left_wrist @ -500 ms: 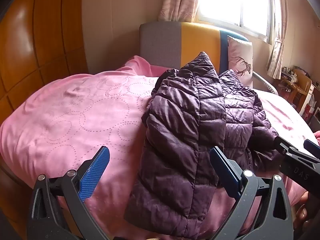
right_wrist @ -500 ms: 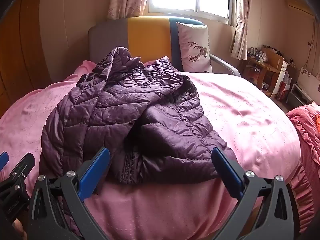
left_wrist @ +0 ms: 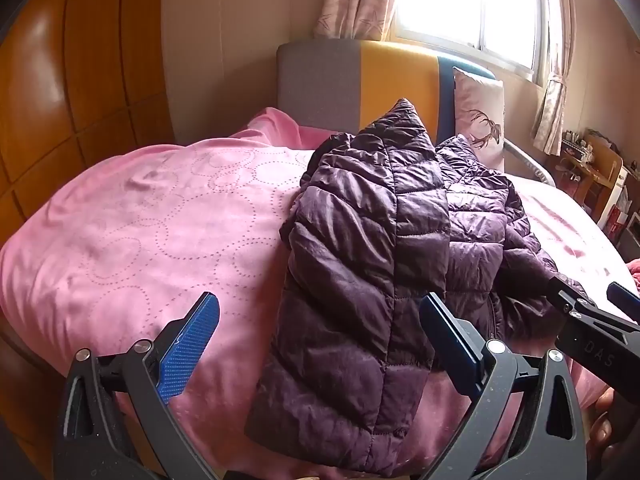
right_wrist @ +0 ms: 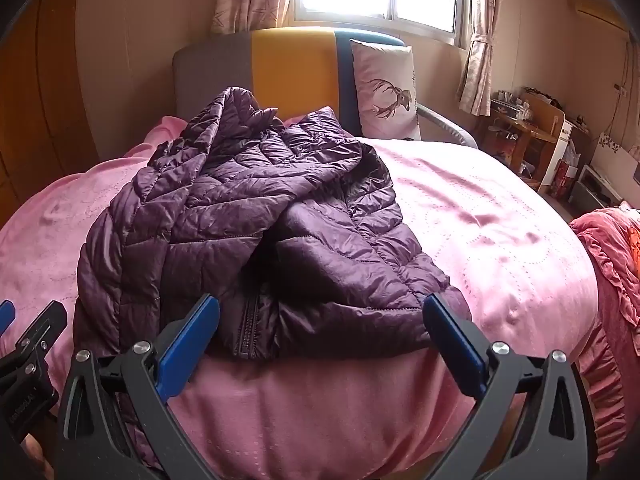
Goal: Fold large clothes
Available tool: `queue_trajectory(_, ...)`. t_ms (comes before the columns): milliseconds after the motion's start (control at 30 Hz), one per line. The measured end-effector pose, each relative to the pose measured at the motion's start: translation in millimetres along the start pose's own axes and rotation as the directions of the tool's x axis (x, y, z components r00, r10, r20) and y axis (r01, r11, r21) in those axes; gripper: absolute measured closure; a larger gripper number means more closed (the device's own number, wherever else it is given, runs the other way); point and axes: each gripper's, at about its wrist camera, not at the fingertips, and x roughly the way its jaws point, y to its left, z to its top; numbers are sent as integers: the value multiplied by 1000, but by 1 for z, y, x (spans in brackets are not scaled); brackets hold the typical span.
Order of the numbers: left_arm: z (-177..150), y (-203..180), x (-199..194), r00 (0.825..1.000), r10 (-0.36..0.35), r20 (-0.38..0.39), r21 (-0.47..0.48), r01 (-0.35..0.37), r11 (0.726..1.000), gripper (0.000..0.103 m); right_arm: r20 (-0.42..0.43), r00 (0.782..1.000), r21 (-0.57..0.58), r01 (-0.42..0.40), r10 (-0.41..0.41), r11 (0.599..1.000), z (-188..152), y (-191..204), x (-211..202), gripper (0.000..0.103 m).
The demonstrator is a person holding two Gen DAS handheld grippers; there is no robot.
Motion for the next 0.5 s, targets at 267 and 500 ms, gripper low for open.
queue_trajectory(267, -5, -8, -3, 1000, -5, 4, 19, 5, 1000, 4, -9, 1000, 0, 1, -1, 1000, 0, -2, 3, 2)
queue_trajectory(500, -6, -11, -3, 1000, -11, 2, 29, 11, 1000, 4, -8, 1000, -2, 3, -3, 1000, -1, -2, 3, 2)
